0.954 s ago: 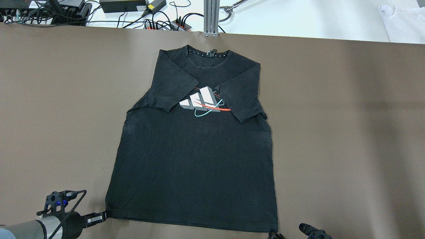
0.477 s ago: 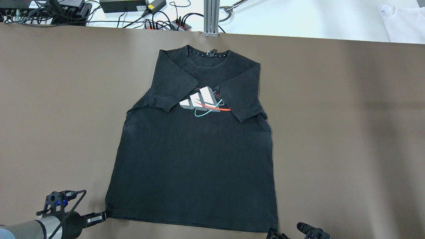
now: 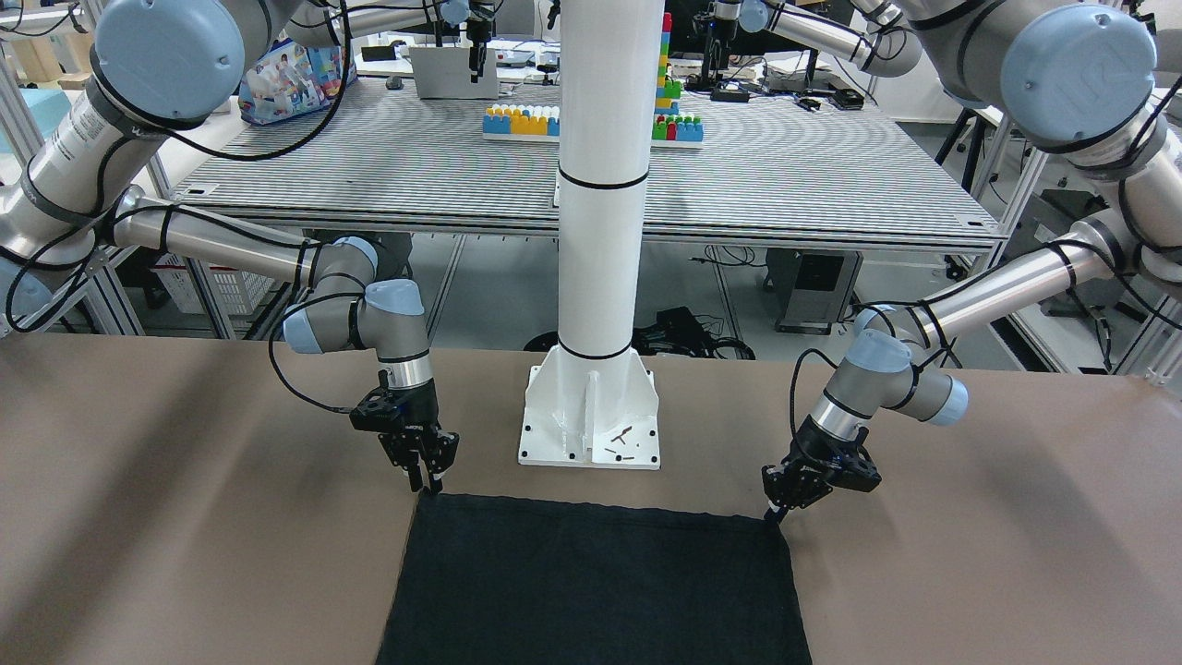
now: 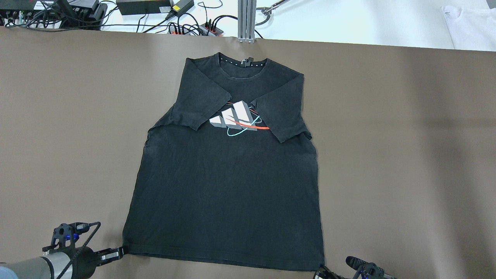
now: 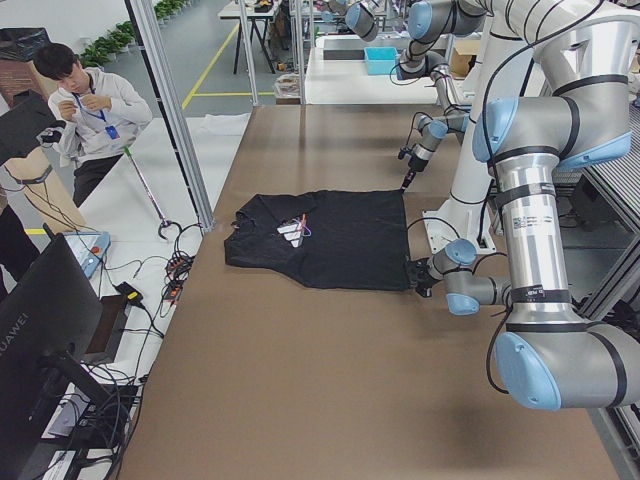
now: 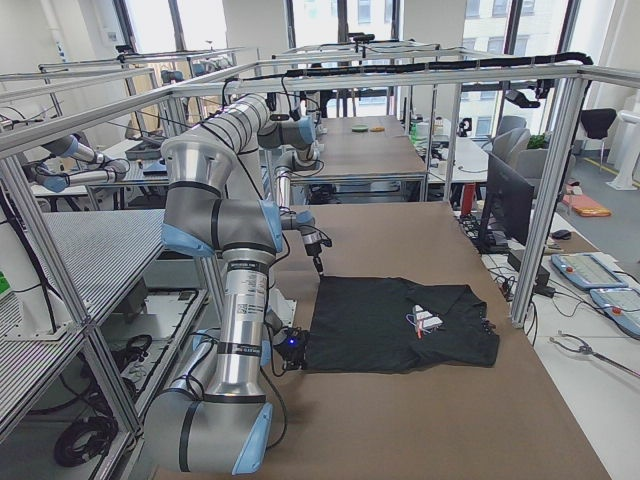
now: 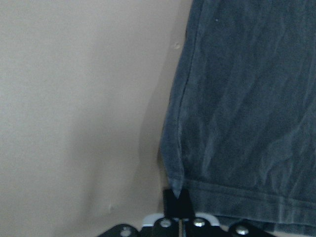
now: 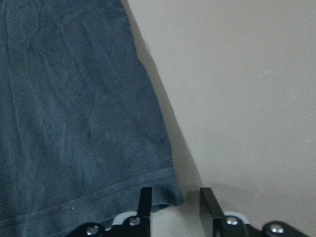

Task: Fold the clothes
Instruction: 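Grasp the hem corners with both grippers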

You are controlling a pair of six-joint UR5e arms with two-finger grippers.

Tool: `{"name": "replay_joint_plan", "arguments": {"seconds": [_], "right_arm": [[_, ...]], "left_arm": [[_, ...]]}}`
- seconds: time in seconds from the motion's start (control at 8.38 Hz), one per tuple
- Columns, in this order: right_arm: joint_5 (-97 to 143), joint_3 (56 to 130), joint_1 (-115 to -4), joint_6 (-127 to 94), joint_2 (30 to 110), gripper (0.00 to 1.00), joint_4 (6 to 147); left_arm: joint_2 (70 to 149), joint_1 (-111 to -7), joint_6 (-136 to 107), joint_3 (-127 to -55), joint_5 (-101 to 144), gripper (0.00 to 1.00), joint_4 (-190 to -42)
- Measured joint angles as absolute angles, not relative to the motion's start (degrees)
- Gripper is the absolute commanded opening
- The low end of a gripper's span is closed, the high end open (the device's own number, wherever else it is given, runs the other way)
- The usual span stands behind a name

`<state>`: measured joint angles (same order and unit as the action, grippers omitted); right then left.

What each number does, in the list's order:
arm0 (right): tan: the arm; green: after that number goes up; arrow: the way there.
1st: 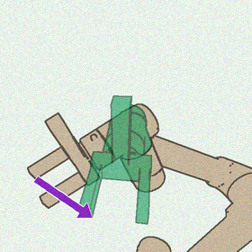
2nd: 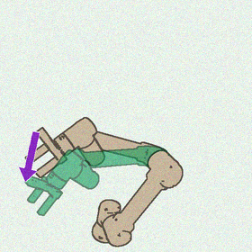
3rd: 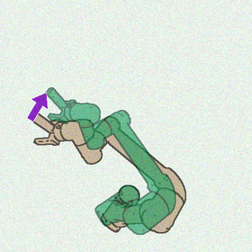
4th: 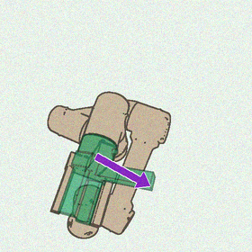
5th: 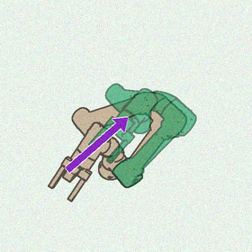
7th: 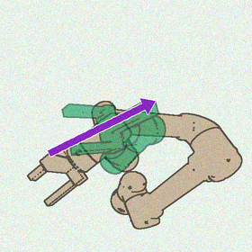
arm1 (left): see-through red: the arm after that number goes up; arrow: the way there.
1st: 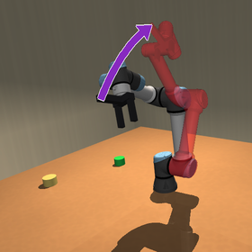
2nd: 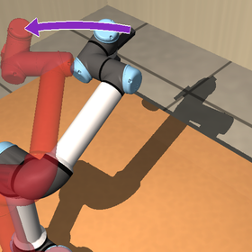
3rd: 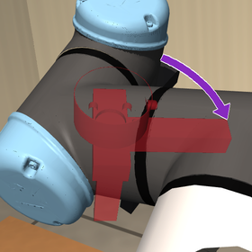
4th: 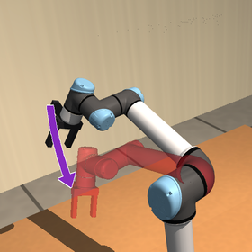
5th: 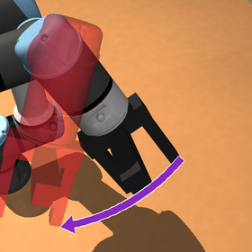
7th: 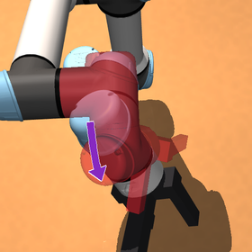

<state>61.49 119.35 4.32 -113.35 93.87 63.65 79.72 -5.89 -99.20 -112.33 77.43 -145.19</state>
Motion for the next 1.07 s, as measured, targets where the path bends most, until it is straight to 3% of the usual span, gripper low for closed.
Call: {"name": "replay_joint_plan", "arguments": {"seconds": [0.12, 0.24, 0.36, 0.48, 1.07], "right_arm": [[61.67, 119.35, 3.78, -113.26, 93.87, 0.29, 63.65], [61.75, 119.35, 3.33, -113.04, 93.87, 0.25, 63.67], [61.77, 119.31, 2.92, -112.32, 93.86, 0.06, 63.7], [61.74, 119.29, 2.59, -111.75, 93.8, 0.0, 63.71], [61.58, 119.4, 1.52, -111.43, 92.38, 0.0, 63.68]], "left_arm": [[79.72, -5.89, -99.13, -112.33, 77.43, 0.0, -145.2], [79.71, -5.89, -99.08, -112.35, 77.43, 0.0, -145.2], [79.67, -5.92, -99.03, -112.39, 77.43, 0.0, -145.2], [79.65, -5.96, -98.99, -112.46, 77.43, 0.0, -145.2], [79.66, -6.27, -98.81, -113.15, 77.56, 0.0, -145.18]]}}
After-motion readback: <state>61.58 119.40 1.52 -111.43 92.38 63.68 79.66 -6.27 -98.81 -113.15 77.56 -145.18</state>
